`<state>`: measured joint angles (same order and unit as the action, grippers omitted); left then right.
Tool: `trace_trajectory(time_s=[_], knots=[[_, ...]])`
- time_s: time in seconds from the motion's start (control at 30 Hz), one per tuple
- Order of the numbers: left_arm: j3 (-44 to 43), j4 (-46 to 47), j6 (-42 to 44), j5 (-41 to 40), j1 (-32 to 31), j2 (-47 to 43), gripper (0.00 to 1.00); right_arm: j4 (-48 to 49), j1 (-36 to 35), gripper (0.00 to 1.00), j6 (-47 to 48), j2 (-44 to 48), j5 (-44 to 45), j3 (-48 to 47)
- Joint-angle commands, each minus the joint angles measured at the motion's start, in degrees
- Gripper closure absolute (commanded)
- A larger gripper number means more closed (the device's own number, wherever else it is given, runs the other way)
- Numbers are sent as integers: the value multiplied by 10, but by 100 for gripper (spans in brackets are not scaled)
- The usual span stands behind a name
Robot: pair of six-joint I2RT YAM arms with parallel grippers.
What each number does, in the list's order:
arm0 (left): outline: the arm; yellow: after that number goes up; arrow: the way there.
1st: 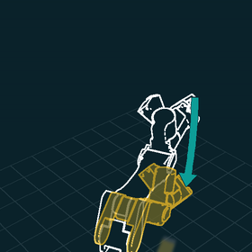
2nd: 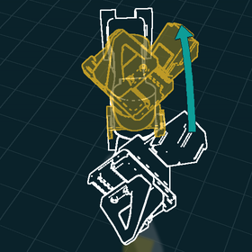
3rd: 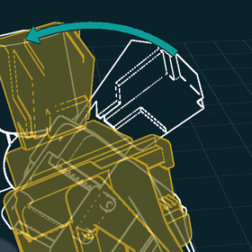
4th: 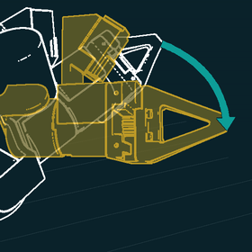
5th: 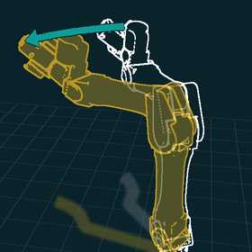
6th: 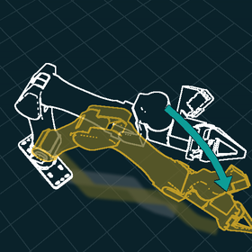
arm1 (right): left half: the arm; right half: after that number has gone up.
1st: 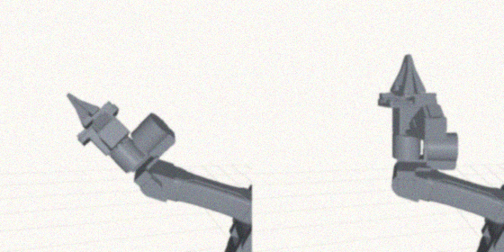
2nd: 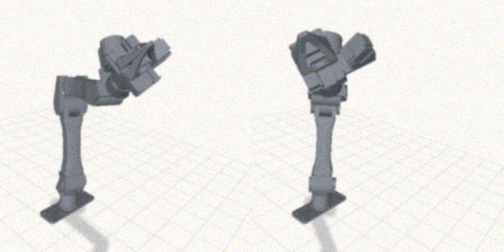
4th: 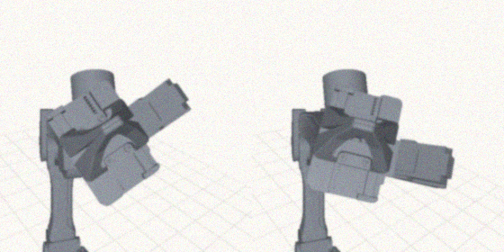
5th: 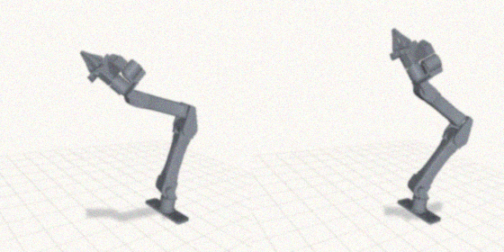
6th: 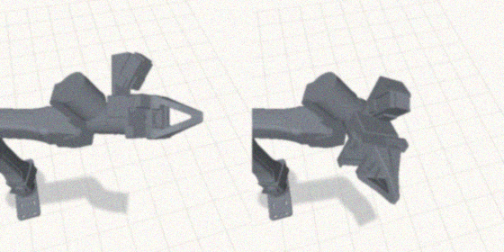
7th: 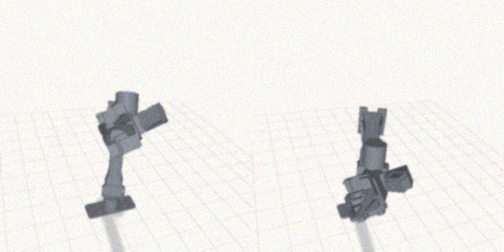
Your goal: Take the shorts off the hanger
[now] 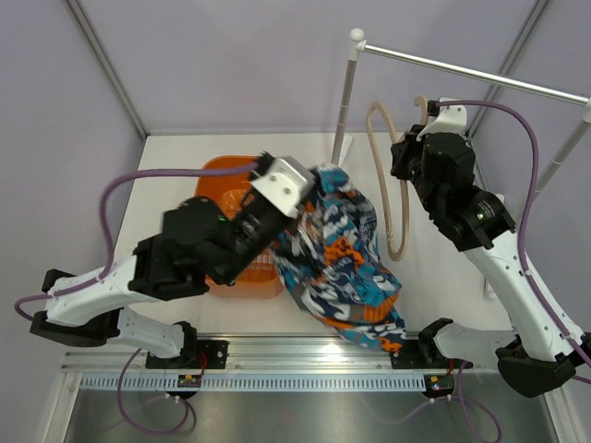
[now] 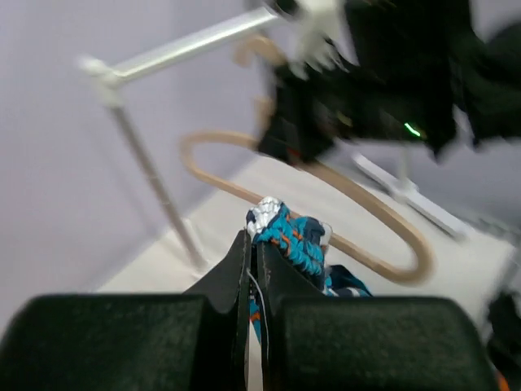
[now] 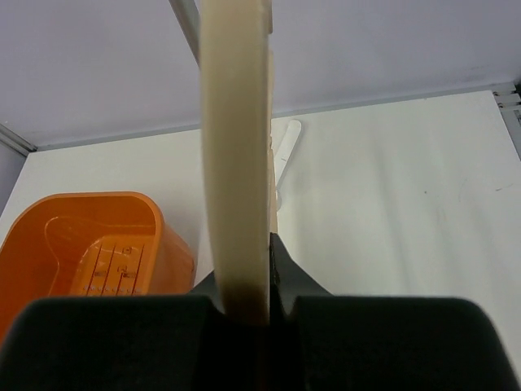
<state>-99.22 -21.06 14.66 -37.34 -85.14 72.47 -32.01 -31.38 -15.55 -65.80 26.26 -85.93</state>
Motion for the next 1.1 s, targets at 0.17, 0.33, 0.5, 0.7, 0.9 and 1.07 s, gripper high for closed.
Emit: trace_trajectory(time_s=[0.17, 0.33, 0.5, 0.7, 0.9, 1.07], knots=[[-42, 512, 437, -132, 30, -43, 100, -36, -5, 100, -9, 36, 9, -28], [-38, 530, 418, -92, 108, -62, 100, -37, -5, 100, -2, 46, 15, -21], [-9, 499, 355, -78, 185, -77, 100, -38, -5, 100, 3, 42, 12, -23], [-19, 427, 275, -52, 286, -56, 100, -43, -5, 100, 3, 46, 8, -21], [40, 352, 163, -31, 367, -37, 100, -39, -6, 100, 2, 57, 9, -3], [68, 219, -8, 59, 445, -16, 100, -35, -5, 100, 1, 65, 12, 11]])
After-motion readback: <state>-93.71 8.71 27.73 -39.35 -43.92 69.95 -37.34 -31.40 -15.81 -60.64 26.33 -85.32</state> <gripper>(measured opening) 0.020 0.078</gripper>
